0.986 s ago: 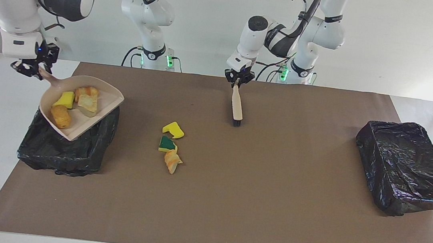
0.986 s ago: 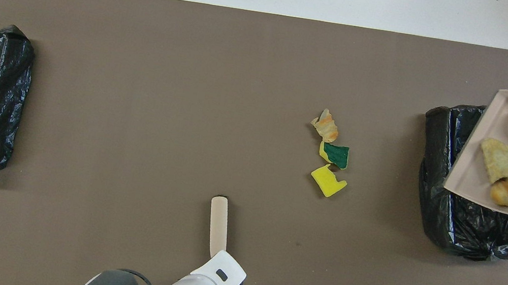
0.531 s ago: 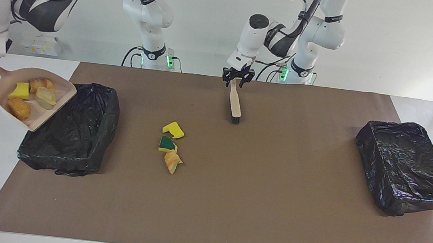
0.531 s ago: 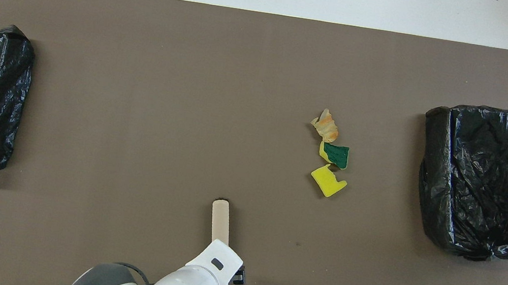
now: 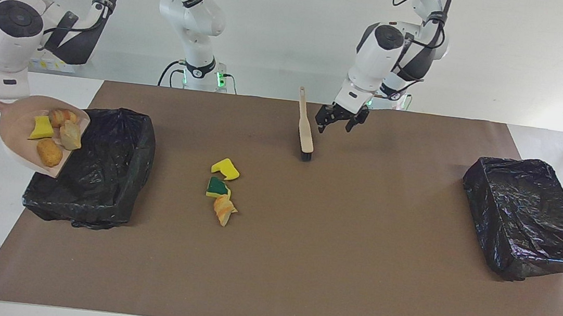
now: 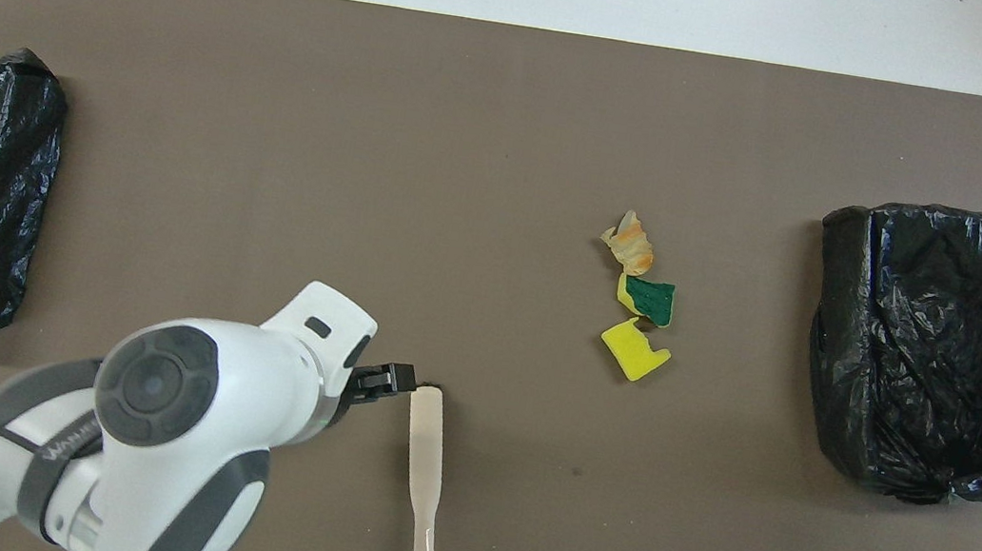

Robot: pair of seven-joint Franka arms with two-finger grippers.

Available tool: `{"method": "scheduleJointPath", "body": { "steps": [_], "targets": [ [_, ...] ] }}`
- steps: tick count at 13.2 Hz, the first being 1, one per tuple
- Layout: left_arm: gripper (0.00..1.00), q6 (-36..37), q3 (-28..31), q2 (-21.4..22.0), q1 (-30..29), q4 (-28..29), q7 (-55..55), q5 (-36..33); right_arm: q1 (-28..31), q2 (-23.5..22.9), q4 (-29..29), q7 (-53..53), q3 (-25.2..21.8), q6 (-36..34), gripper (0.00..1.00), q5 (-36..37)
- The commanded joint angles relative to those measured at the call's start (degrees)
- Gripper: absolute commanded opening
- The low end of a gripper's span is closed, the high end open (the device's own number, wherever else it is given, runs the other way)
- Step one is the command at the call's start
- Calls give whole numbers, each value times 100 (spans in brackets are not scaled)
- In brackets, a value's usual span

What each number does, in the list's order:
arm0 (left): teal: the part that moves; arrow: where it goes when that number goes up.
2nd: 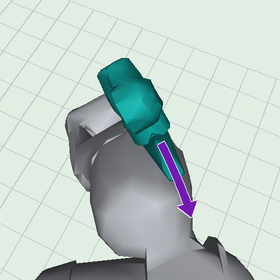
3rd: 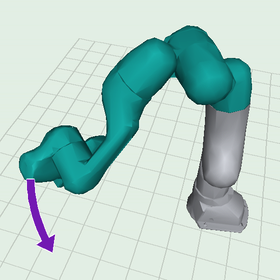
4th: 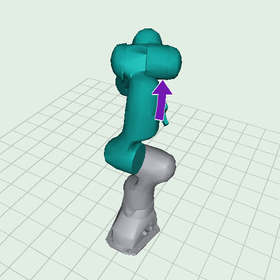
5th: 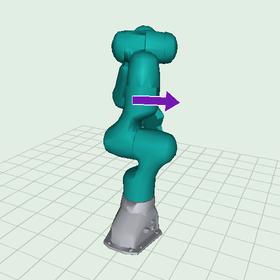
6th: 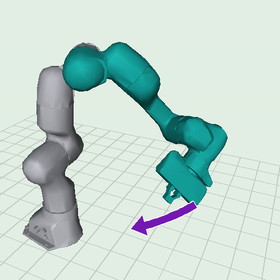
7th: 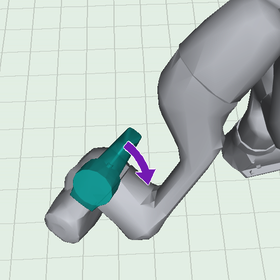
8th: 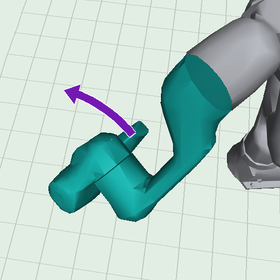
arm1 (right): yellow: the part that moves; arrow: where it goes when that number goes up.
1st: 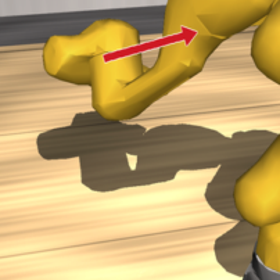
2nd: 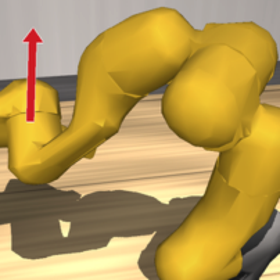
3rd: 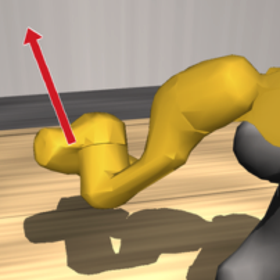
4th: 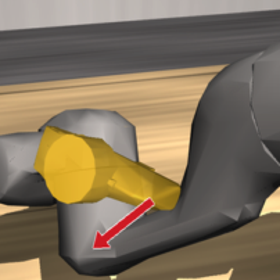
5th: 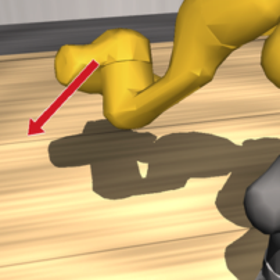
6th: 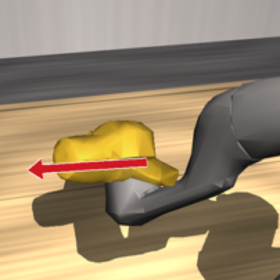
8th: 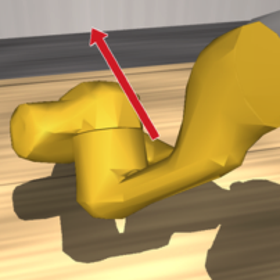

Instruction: Sweep and dump trash in bin

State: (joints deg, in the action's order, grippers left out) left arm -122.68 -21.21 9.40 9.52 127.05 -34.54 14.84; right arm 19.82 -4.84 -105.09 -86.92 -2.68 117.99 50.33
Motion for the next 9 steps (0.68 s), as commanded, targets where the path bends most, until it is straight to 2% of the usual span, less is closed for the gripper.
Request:
{"method": "scheduleJointPath", "body": {
  "steps": [1, 4, 9],
  "targets": [
    [100, 271, -85, -412, -546, -653, 621, -348, 22, 150, -187, -159, 22, 136, 0, 284],
    [100, 831, -67, -684, -1153, -1285, 1621, -631, 13, 159, -187, -168, 31, 136, 0, 398],
    [100, 2219, -58, -650, -1970, -2191, 3275, -842, -189, 167, -152, -124, 66, 66, 0, 996]
  ]
}}
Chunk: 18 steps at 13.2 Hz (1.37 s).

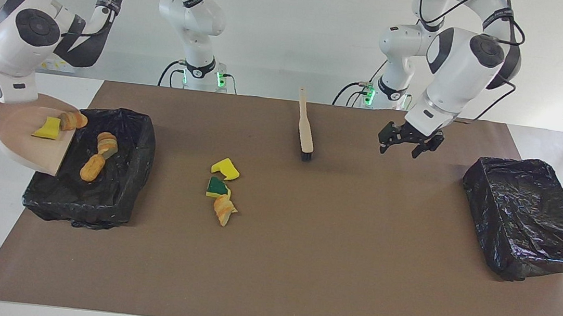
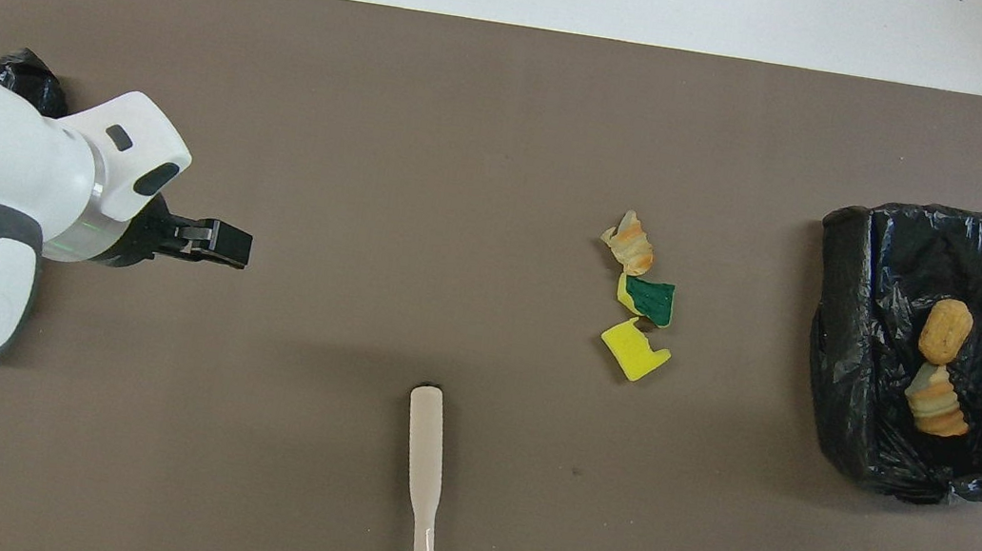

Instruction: Sweep and dump trash in bin

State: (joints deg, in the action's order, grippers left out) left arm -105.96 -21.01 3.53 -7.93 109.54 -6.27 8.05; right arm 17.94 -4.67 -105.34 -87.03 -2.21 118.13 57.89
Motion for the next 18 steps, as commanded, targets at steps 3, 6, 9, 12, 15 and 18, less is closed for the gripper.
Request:
{"method": "scheduleJointPath", "body": {
  "steps": [3, 6, 9, 12, 15, 18],
  "targets": [
    [100, 1208, -70, -98, -542, -1011, 539, -172, -194, 177, -127, -43, 19, -44, 0, 293],
    [100, 1655, -34, -89, -684, -1389, 556, -470, -238, 177, -118, -16, 19, -35, 0, 616],
    [100, 2281, -26, -212, -693, -1935, 556, -699, -379, 221, -162, 116, 19, -88, 0, 1022],
    [100, 2299, 9, -116, -675, -1962, 556, -700, -739, 203, -162, 370, 28, -466, 0, 1400],
    [100, 2361, 674, -54, -20, -1962, 574, -700, -722, 203, -232, 379, 28, -413, 0, 1453],
    [100, 2343, 1502, -10, 817, -1962, 591, -709, -1045, 160, -258, 650, 28, -719, 0, 2135]
  ]
}}
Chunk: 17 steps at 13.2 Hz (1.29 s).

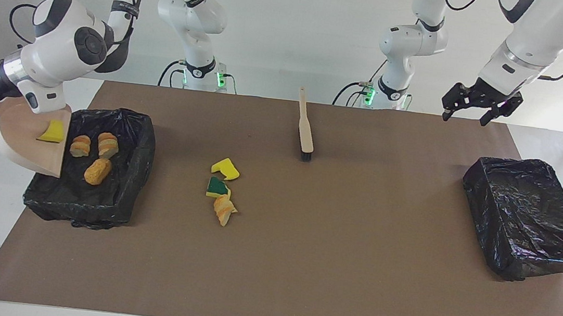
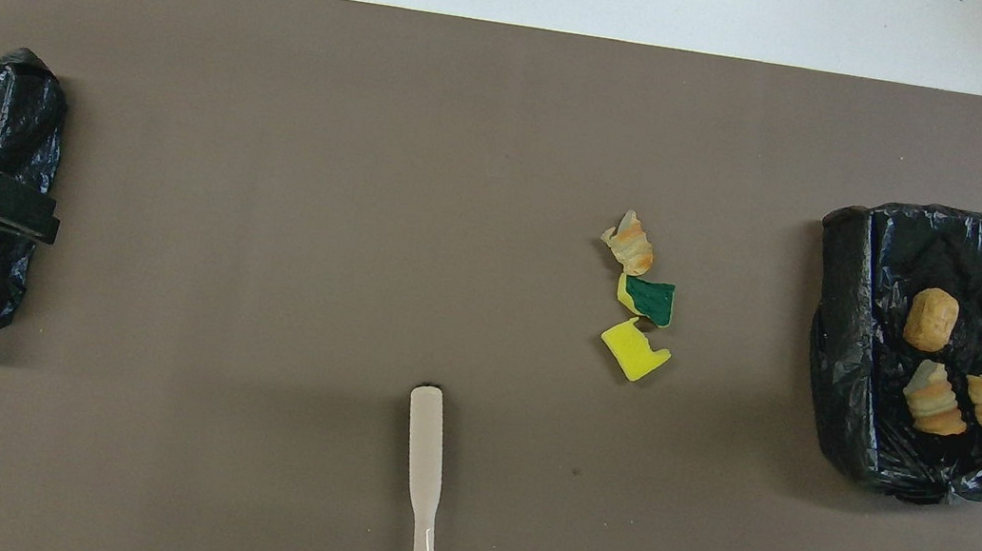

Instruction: Sweep and dump trash in bin

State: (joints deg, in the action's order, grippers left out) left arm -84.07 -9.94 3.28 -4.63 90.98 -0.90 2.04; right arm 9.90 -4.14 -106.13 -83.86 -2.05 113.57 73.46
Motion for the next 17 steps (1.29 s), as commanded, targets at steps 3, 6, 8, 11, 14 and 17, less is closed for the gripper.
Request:
{"method": "scheduleJointPath", "body": {
  "steps": [3, 6, 8, 11, 14, 17],
  "targets": [
    [100, 84, 1072, 84, 1182, -72, 63, -98, -296, 107, -198, 423, 12, -422, 0, 652],
    [100, 101, 907, 190, 817, -10, 116, -98, -322, 115, -137, 458, 21, -651, 0, 643],
    [100, 75, 415, 225, 481, 147, 107, -98, -322, 325, 56, 388, 38, -931, 0, 94],
    [100, 92, 405, 225, 437, 113, 63, -89, -331, 581, 634, 387, 361, -1975, 0, -1259],
    [100, 83, 458, 217, 348, 113, 54, -89, -619, 546, 1190, 1928, 661, -3170, 0, -2526],
    [100, 83, 449, 217, 357, 113, 54, -89, -1034, 581, 1182, 4223, 680, -3508, 0, -4037]
  ]
}}
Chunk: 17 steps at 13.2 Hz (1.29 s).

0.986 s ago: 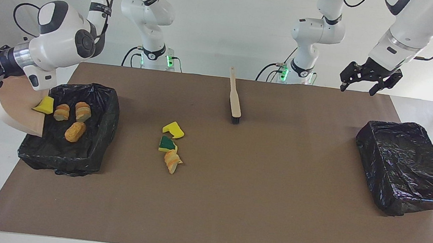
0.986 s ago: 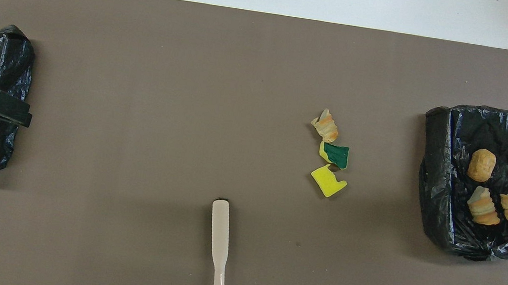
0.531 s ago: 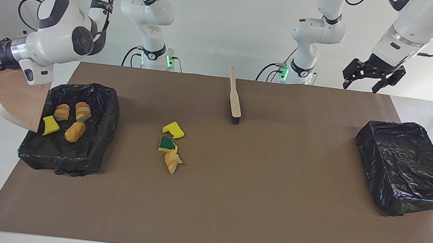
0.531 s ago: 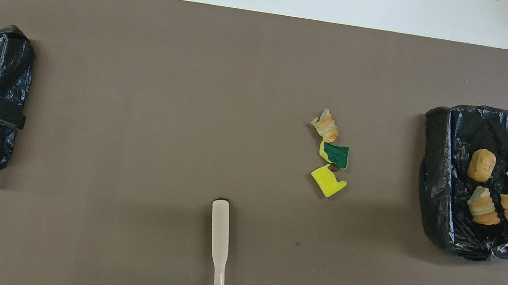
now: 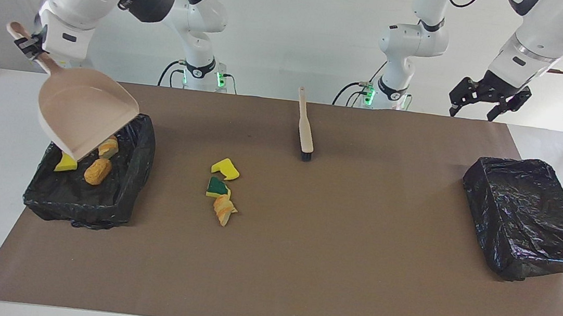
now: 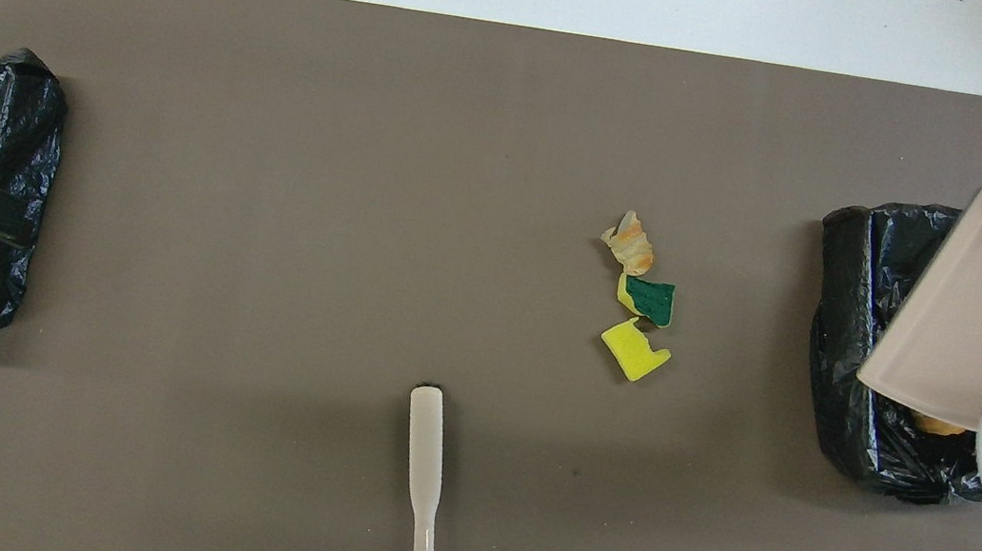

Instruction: Sweep and dump trash in bin

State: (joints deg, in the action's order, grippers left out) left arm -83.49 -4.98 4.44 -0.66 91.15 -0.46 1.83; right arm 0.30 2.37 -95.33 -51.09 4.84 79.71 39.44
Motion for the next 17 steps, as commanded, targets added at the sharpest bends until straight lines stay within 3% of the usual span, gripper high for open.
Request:
{"method": "scheduleJointPath", "body": {
  "steps": [1, 5, 9, 11, 14, 17],
  "targets": [
    [100, 25, -38, 101, -40, 95, 11, -68, -205, -131, 94, 1526, -10, -96, 0, -1014],
    [100, 25, -38, 101, -40, 95, 11, -68, -1179, -526, 120, 4023, 8, 70, 0, -2297],
    [100, 25, -38, 101, -40, 95, 11, -68, -1980, -1447, 549, 6475, 8, 692, 0, -3422],
    [100, 25, -47, 101, -40, 95, 11, -68, -1973, -1554, 569, 6743, -10, 1291, 0, -4249],
    [100, 25, -38, 101, -40, 95, 11, -69, -2630, -2492, 1155, 8068, 17, 1651, 0, -4322],
    [100, 25, -47, 101, -40, 95, 11, -77, -3053, -3101, 1439, 8396, 17, 2205, 0, -4357]
  ]
}}
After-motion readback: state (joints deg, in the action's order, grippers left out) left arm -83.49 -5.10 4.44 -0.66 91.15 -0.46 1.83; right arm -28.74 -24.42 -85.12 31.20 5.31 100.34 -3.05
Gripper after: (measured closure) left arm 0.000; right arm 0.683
